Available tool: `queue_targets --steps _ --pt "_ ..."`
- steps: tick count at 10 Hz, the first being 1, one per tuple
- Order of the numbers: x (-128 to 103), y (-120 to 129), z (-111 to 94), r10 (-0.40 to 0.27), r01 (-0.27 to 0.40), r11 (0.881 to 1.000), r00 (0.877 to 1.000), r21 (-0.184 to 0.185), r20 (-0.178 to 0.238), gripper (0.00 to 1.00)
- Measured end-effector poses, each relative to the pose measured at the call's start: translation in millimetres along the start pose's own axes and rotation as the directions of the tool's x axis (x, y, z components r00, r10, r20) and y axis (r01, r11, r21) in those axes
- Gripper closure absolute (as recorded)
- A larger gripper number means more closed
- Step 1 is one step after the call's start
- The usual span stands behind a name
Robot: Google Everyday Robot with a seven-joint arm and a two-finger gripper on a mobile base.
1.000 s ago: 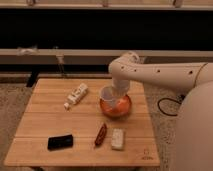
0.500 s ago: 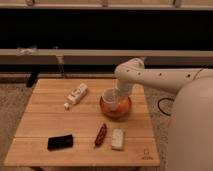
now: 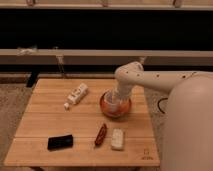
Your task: Place the ceramic cup in the ceramic bowl
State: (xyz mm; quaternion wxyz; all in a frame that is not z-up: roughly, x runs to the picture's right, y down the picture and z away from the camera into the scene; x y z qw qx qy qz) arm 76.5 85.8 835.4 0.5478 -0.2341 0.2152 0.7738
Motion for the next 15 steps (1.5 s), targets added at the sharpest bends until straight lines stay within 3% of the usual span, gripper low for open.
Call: queue_targets --steps 6,9,12,15 --pt "6 -1 -6 -0.038 0.039 0.999 0.999 0.027 -0.015 0.2" --pt "6 4 -28 -0.071 0.071 0.997 0.997 0.036 0.009 0.2" --pt "5 14 -51 -0.12 0.117 0.991 0.992 0.071 0.042 0.2" --pt "5 18 -62 -0.16 0.154 0.983 0.986 0.103 0.049 0.2"
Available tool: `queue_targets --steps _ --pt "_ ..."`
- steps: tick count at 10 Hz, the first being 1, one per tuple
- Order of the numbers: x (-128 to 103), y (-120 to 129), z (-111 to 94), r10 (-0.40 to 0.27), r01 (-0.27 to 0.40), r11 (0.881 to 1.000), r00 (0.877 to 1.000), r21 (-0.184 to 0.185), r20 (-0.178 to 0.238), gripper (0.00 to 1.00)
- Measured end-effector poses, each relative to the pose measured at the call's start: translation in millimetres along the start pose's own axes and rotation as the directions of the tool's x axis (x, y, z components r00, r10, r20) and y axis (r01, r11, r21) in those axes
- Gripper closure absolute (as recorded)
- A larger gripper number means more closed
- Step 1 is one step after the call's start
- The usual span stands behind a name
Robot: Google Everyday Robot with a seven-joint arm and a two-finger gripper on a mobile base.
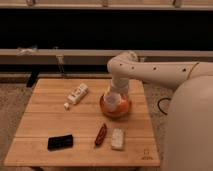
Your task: Place the ceramic cup in the ceramic bowl
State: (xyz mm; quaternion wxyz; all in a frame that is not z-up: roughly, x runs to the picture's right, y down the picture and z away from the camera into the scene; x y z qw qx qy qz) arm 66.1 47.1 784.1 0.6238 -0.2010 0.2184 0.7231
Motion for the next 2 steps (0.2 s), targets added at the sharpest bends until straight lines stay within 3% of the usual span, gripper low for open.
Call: queue_targets --steps 2 --pt "1.2 4.1 -0.4 -0.008 0.008 1.0 1.0 -0.004 -0.007 0.2"
